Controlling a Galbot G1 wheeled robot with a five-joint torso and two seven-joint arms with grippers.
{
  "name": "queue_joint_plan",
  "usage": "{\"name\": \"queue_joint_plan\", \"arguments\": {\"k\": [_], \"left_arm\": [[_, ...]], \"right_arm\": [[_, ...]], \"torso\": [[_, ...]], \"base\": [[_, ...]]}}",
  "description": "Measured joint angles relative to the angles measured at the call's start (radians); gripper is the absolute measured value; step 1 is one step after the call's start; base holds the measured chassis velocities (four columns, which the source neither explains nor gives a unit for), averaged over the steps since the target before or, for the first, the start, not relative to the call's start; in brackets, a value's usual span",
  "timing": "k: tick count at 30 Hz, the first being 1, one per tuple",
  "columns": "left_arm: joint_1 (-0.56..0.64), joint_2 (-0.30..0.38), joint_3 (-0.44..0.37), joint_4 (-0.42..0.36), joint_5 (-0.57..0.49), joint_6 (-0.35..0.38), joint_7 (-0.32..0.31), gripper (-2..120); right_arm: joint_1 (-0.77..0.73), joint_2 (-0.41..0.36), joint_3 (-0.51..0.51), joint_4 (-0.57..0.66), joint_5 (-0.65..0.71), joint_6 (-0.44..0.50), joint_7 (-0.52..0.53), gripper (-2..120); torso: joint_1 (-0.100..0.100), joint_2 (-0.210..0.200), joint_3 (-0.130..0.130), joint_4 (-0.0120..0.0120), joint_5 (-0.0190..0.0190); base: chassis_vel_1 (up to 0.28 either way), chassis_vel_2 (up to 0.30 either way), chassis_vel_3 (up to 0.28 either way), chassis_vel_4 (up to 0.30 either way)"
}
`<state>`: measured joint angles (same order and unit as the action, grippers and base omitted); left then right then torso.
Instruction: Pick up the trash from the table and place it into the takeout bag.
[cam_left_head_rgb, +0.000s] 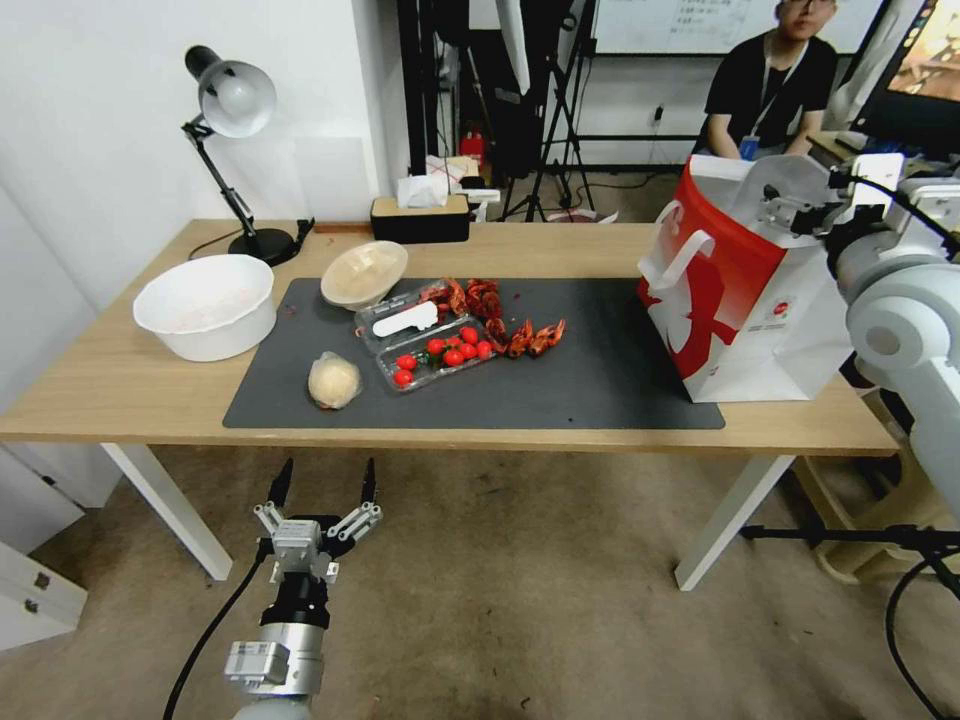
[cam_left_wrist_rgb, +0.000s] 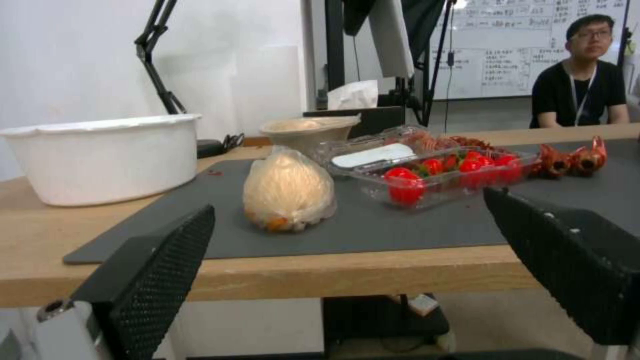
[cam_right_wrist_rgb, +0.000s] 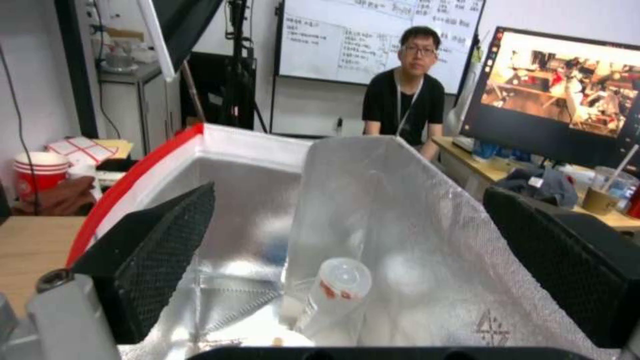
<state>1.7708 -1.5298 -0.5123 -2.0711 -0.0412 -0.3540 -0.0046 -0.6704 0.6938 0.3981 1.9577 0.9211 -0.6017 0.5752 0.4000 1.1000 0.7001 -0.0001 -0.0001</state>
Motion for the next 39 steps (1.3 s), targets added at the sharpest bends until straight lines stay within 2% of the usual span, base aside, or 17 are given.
{"name": "queue_joint_plan", "arguments": {"k": [18,22,23,26,32,33,34,38,39], "left_arm": [[0.002,-0.004,0.003,-0.013,0.005,0.0,0.0,100],[0.006,-0.006,0.003,-0.017,0.005,0.0,0.0,100],[0.006,-0.006,0.003,-0.017,0.005,0.0,0.0,100],[0.013,-0.005,0.0,-0.024,0.002,-0.002,0.0,100],[0.018,-0.003,-0.004,-0.027,-0.004,-0.003,0.0,100],[0.021,-0.002,-0.007,-0.027,-0.007,-0.006,0.0,100],[0.021,-0.002,-0.007,-0.027,-0.007,-0.006,0.0,100],[0.022,-0.002,-0.007,-0.026,-0.012,-0.015,0.0,100],[0.022,-0.002,-0.007,-0.026,-0.012,-0.015,0.0,100]], "right_arm": [[-0.095,-0.019,0.058,0.148,0.059,0.062,-0.012,100],[-0.171,-0.017,0.079,0.2,0.089,0.158,-0.048,100],[-0.171,-0.017,0.079,0.2,0.089,0.158,-0.048,100],[-0.287,0.007,0.103,0.248,0.068,0.277,-0.08,100],[-0.388,0.038,0.117,0.289,0.028,0.354,-0.118,100],[-0.459,0.061,0.122,0.316,-0.005,0.411,-0.153,100],[-0.459,0.061,0.122,0.316,-0.005,0.411,-0.153,100],[-0.721,0.167,0.124,0.356,-0.205,0.639,-0.277,100],[-0.721,0.167,0.124,0.356,-0.205,0.639,-0.277,100]], "torso": [[0.0,0.0,0.0,0.0001,0.0],[0.0,0.0,0.0,0.0003,-0.0002],[0.0,0.0,0.0,0.0003,-0.0002],[0.0,0.0,0.0,0.0001,0.0002],[0.0,0.0,0.0,-0.0001,0.0002],[0.0,0.0,0.0,0.0003,0.0],[0.0,0.0,0.0,0.0003,0.0],[0.0,0.0,0.0,0.0001,0.0002],[0.0,0.0,0.0,0.0001,0.0002]], "base": [[0.0,0.0,0.0,0.0],[0.0,0.0,0.0,0.0],[0.0,0.0,0.0,0.0],[0.0,0.0,0.0,0.0],[0.0,0.0,0.0,0.0],[0.0,0.0,0.0,0.0],[0.0,0.0,0.0,0.0],[0.0,0.0,0.0,0.0],[0.0,0.0,0.0,0.0]]}}
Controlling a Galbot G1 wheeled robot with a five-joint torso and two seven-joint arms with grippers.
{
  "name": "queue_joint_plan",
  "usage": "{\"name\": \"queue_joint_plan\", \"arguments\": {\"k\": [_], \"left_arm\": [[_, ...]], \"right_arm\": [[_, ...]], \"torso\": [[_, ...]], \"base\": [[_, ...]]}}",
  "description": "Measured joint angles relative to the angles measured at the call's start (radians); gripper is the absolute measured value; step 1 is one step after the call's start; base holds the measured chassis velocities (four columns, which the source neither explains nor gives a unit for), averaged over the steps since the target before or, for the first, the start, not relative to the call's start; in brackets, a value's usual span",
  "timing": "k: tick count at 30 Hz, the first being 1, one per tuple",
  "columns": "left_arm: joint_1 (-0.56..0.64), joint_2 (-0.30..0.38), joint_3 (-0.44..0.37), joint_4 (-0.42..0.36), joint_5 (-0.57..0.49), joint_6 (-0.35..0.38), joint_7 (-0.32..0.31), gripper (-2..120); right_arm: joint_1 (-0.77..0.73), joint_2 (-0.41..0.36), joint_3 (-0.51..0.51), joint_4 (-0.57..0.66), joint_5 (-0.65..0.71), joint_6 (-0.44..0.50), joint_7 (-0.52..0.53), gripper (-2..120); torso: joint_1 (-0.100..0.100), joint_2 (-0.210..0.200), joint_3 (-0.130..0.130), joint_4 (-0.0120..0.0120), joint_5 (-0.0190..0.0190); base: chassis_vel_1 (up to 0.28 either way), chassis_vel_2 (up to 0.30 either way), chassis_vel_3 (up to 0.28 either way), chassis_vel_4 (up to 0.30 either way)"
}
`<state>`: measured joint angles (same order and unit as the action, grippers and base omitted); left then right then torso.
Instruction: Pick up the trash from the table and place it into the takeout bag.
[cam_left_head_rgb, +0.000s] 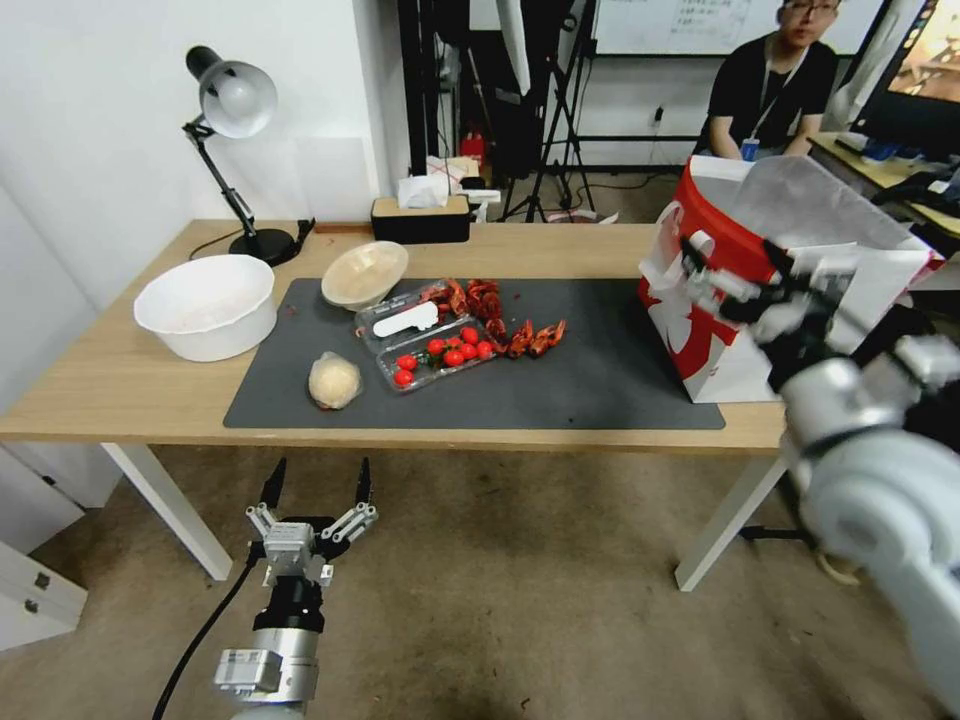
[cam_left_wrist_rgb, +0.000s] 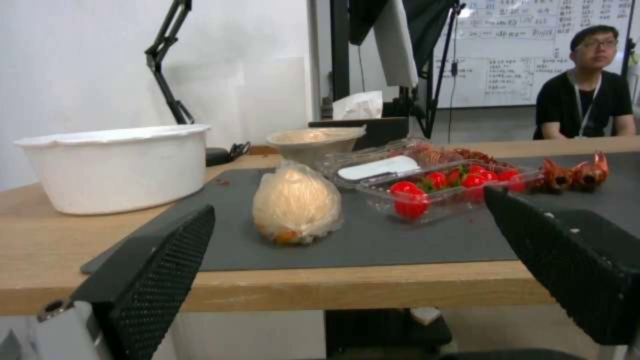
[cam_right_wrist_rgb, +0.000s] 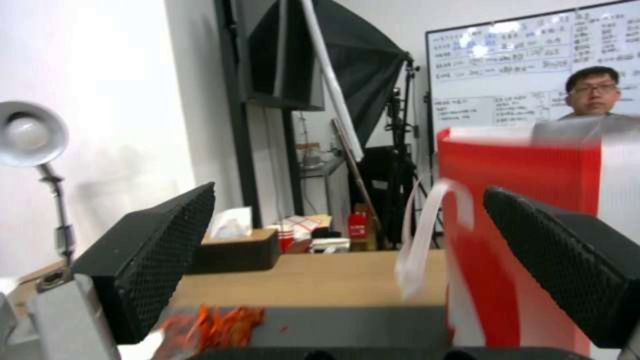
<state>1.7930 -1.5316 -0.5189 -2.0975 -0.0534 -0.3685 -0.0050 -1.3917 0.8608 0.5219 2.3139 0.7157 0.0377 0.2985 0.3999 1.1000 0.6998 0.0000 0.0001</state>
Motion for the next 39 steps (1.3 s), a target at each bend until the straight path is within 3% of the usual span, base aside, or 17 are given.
{"name": "queue_joint_plan", "arguments": {"k": [4,8,21,29,39], "left_arm": [[0.0,0.001,0.003,0.008,-0.001,-0.008,0.001,100],[0.0,0.002,0.009,0.012,-0.005,-0.009,0.001,100],[-0.003,0.01,0.006,0.024,-0.022,-0.018,0.002,100],[-0.006,0.014,0.006,0.028,-0.04,-0.014,0.021,100],[-0.017,0.02,0.004,0.031,-0.045,-0.011,0.022,100]], "right_arm": [[-0.167,0.08,-0.005,0.011,-0.089,0.081,-0.036,100],[-0.241,0.143,-0.016,-0.017,-0.151,0.159,-0.069,100],[-0.377,0.305,-0.059,-0.197,-0.288,0.444,-0.128,100],[-0.37,0.33,-0.062,-0.332,-0.292,0.51,-0.194,100],[-0.359,0.336,-0.062,-0.368,-0.288,0.52,-0.226,100]], "torso": [[0.0,0.0,0.0,-0.0001,-0.0003],[0.0,0.0,0.0,0.0,-0.0003],[0.0,0.0,0.0,-0.0001,-0.0003],[0.0,0.0,0.0,0.0,0.0],[0.0,0.0,0.0,0.0,-0.0001]], "base": [[0.0,0.0,0.0,0.0],[0.0,0.0,0.0,0.0],[0.0,0.0,0.0,0.0],[0.0,0.0,0.0,0.0],[0.0,0.0,0.0,0.0]]}}
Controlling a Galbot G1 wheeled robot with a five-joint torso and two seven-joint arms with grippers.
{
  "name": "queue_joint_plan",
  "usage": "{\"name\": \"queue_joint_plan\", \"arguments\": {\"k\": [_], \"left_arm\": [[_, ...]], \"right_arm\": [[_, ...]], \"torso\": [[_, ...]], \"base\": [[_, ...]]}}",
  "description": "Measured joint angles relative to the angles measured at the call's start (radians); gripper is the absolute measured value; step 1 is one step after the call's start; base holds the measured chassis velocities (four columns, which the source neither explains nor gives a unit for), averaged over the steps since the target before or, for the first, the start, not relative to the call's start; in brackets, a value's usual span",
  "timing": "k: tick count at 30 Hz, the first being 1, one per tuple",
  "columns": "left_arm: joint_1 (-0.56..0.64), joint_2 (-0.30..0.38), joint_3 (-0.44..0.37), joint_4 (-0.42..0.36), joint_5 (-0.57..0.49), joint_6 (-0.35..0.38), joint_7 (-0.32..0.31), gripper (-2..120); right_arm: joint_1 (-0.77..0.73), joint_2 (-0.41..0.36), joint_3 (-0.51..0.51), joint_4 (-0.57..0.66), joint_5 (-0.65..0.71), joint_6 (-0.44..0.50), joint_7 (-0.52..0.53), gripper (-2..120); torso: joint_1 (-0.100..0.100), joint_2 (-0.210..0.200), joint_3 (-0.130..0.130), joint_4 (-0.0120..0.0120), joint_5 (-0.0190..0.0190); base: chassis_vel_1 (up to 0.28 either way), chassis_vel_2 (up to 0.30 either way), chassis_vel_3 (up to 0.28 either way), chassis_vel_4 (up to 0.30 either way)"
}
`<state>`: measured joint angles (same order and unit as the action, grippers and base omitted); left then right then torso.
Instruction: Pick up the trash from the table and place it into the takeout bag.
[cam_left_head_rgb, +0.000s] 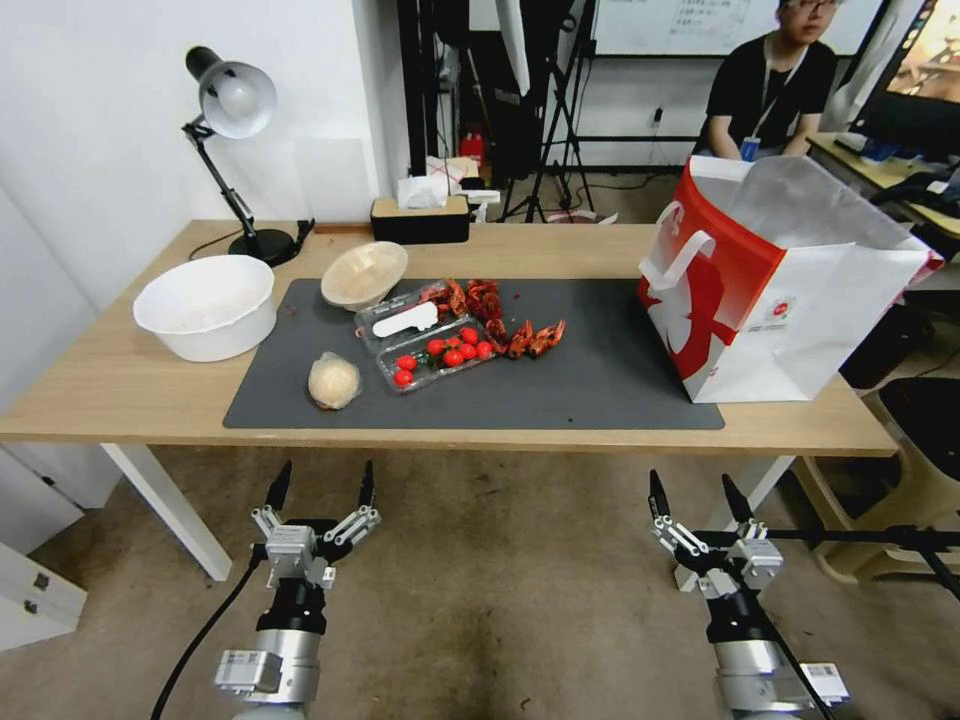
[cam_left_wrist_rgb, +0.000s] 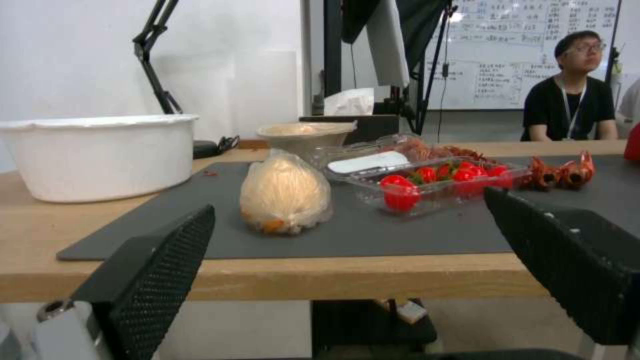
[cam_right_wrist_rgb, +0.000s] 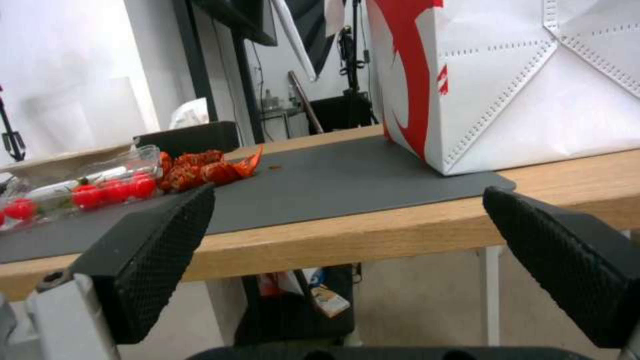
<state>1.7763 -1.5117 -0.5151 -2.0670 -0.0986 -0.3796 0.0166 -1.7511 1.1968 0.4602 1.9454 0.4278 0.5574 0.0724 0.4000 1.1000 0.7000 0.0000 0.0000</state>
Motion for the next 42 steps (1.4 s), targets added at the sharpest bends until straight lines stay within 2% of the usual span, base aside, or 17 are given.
{"name": "queue_joint_plan", "arguments": {"k": [7,11,13,14,17,18,21,22,25,26,28,29,31,32,35,42], "left_arm": [[-0.032,0.016,-0.003,0.0,-0.023,0.012,-0.004,100],[-0.084,0.052,-0.007,-0.003,-0.054,0.041,-0.009,100],[-0.136,0.098,-0.007,-0.003,-0.089,0.072,-0.012,100],[-0.136,0.098,-0.007,-0.003,-0.089,0.072,-0.012,100],[-0.222,0.19,0.002,0.017,-0.174,0.122,-0.013,100],[-0.222,0.19,0.002,0.017,-0.174,0.122,-0.013,100],[-0.326,0.285,0.026,0.056,-0.264,0.164,-0.007,100],[-0.326,0.285,0.026,0.056,-0.264,0.164,-0.007,100],[-0.448,0.368,0.058,0.097,-0.367,0.247,-0.004,100],[-0.448,0.368,0.058,0.097,-0.367,0.247,-0.004,100],[-0.481,0.402,0.059,0.114,-0.397,0.307,-0.001,100],[-0.481,0.402,0.059,0.114,-0.397,0.307,-0.001,100],[-0.499,0.424,0.057,0.129,-0.406,0.377,-0.023,100],[-0.499,0.424,0.057,0.129,-0.406,0.377,-0.023,100],[-0.519,0.435,0.058,0.146,-0.406,0.456,-0.046,100],[-0.535,0.441,0.065,0.159,-0.417,0.507,-0.049,100]], "right_arm": [[0.001,-0.002,0.004,0.012,0.001,-0.01,0.004,100],[0.004,-0.002,0.006,0.02,0.003,-0.022,0.009,100],[0.006,-0.002,0.006,0.023,0.003,-0.028,0.01,100],[0.006,-0.002,0.006,0.023,0.003,-0.028,0.01,100],[0.006,-0.002,0.007,0.032,0.003,-0.038,0.013,100],[0.006,-0.002,0.007,0.032,0.003,-0.038,0.013,100],[0.004,-0.003,0.01,0.04,0.001,-0.046,0.019,100],[0.004,-0.003,0.01,0.04,0.001,-0.046,0.019,100],[0.003,-0.003,0.012,0.041,-0.003,-0.052,0.025,100],[0.003,-0.003,0.012,0.041,-0.003,-0.052,0.025,100],[0.015,-0.007,0.005,0.038,-0.005,-0.062,0.028,100],[0.015,-0.007,0.005,0.038,-0.005,-0.062,0.028,100],[0.027,-0.012,-0.002,0.028,-0.005,-0.07,0.029,100],[0.027,-0.012,-0.002,0.028,-0.005,-0.07,0.029,100],[0.028,-0.012,-0.002,0.026,-0.006,-0.074,0.03,100],[0.035,-0.057,-0.008,0.032,0.011,-0.086,0.033,100]], "torso": [[0.0,0.0,0.0,0.0,-0.0001],[0.0,0.0,0.0,0.0001,-0.0001],[0.0,0.0,0.0,0.0,-0.0003],[0.0,0.0,0.0,0.0,-0.0003],[0.0,0.0,0.0,0.0,-0.0003],[0.0,0.0,0.0,0.0,-0.0003],[0.0,0.0,0.0,0.0002,-0.0003],[0.0,0.0,0.0,0.0002,-0.0003],[0.0,0.0,0.0,-0.0006,-0.0002],[0.0,0.0,0.0,-0.0006,-0.0002],[0.0,0.0,0.0,-0.0003,-0.0003],[0.0,0.0,0.0,-0.0003,-0.0003],[0.0,0.0,0.0,0.0005,0.0],[0.0,0.0,0.0,0.0005,0.0],[0.0,0.0,0.0,0.0,0.0],[0.0,0.0,0.0,0.0002,-0.0002]], "base": [[0.0,0.0,0.0,0.0],[0.0,0.0,0.0,0.0],[0.0,0.0,0.0,0.0],[0.0,0.0,0.0,0.0],[0.0,0.0,0.0,0.0],[0.0,0.0,0.0,0.0],[0.0,0.0,0.0,0.0],[0.0,0.0,0.0,0.0],[0.0,0.0,0.0,0.0],[0.0,0.0,0.0,0.0],[0.0,0.0,0.0,0.0],[0.0,0.0,0.0,0.0],[0.0,0.0,0.0,0.0],[0.0,0.0,0.0,0.0],[0.0,0.0,0.0,0.0],[0.0,0.0,0.0,0.0]]}}
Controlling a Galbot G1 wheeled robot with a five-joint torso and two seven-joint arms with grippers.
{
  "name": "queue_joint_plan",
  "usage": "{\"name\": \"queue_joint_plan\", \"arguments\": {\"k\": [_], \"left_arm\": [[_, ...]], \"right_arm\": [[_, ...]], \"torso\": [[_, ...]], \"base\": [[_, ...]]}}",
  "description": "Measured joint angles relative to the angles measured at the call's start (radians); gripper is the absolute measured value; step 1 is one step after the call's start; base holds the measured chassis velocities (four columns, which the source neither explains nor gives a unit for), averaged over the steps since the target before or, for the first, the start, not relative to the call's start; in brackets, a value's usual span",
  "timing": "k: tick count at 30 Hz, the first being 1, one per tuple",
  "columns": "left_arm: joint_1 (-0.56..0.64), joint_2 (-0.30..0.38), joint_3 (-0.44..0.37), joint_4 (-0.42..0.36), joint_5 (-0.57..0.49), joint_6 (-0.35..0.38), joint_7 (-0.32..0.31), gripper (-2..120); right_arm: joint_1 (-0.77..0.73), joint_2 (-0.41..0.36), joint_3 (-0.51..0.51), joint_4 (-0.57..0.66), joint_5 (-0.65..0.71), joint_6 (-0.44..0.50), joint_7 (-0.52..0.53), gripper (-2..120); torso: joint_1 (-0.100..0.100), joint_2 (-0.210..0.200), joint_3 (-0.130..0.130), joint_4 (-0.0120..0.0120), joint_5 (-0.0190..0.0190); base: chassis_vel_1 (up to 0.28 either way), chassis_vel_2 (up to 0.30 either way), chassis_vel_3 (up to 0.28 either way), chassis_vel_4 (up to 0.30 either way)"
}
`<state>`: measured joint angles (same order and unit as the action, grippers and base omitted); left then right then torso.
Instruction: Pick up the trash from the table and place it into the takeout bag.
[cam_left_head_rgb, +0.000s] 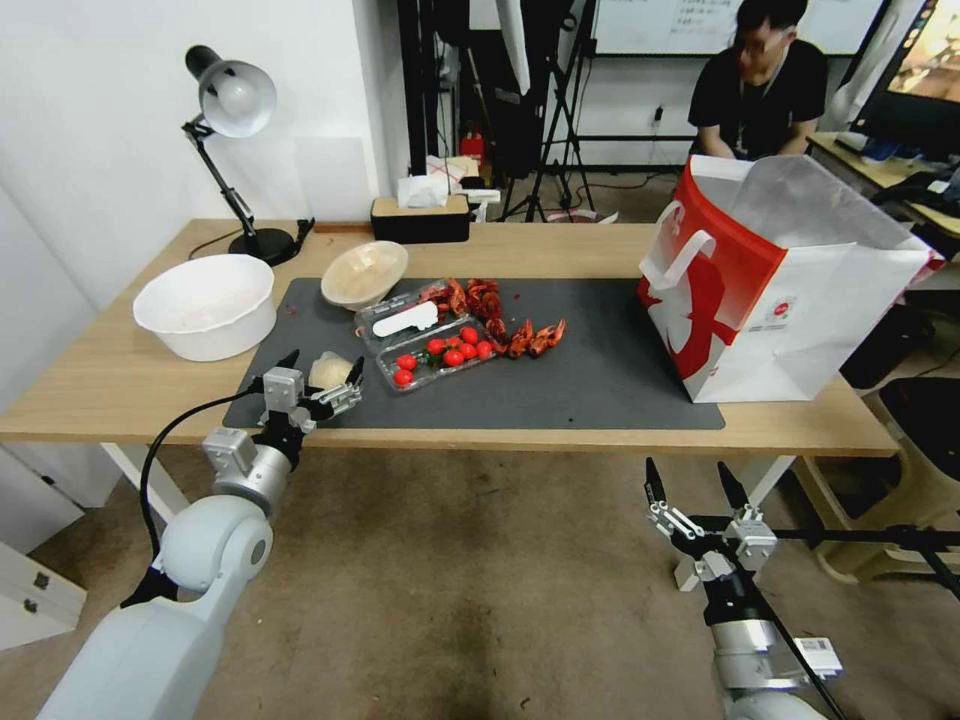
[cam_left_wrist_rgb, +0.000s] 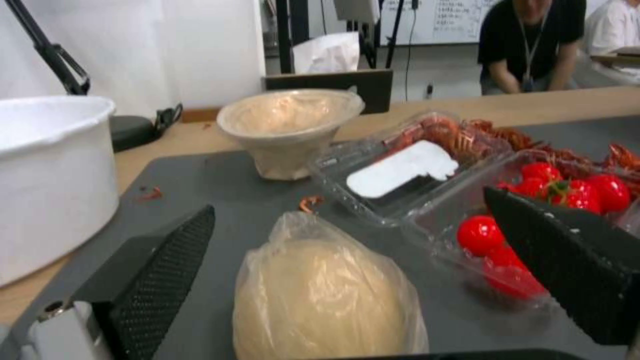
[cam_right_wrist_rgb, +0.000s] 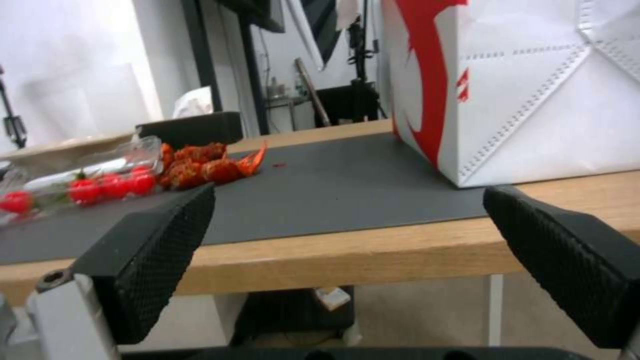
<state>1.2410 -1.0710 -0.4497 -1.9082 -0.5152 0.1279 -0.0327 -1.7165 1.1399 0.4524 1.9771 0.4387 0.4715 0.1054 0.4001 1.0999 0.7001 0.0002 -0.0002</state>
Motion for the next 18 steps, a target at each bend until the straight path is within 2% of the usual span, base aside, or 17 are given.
{"name": "queue_joint_plan", "arguments": {"k": [7,10,18], "left_arm": [[-0.028,0.005,0.012,0.011,-0.027,0.093,-0.047,100],[-0.052,0.006,0.03,0.021,-0.037,0.155,-0.101,100],[-0.059,0.011,0.032,0.03,-0.065,0.177,-0.119,100]], "right_arm": [[0.003,-0.021,-0.006,0.005,0.007,-0.006,0.001,100],[0.011,-0.021,-0.012,0.006,0.006,-0.015,0.003,100],[0.028,-0.02,-0.02,0.008,-0.006,-0.037,0.01,100]], "torso": [[0.0,0.0,0.0,-0.0003,0.0003],[0.0,0.0,0.0,-0.0004,0.0001],[0.0,0.0,0.0,-0.0001,0.0002]], "base": [[0.0,0.0,0.0,0.0],[0.0,0.0,0.0,0.0],[0.0,0.0,0.0,0.0]]}}
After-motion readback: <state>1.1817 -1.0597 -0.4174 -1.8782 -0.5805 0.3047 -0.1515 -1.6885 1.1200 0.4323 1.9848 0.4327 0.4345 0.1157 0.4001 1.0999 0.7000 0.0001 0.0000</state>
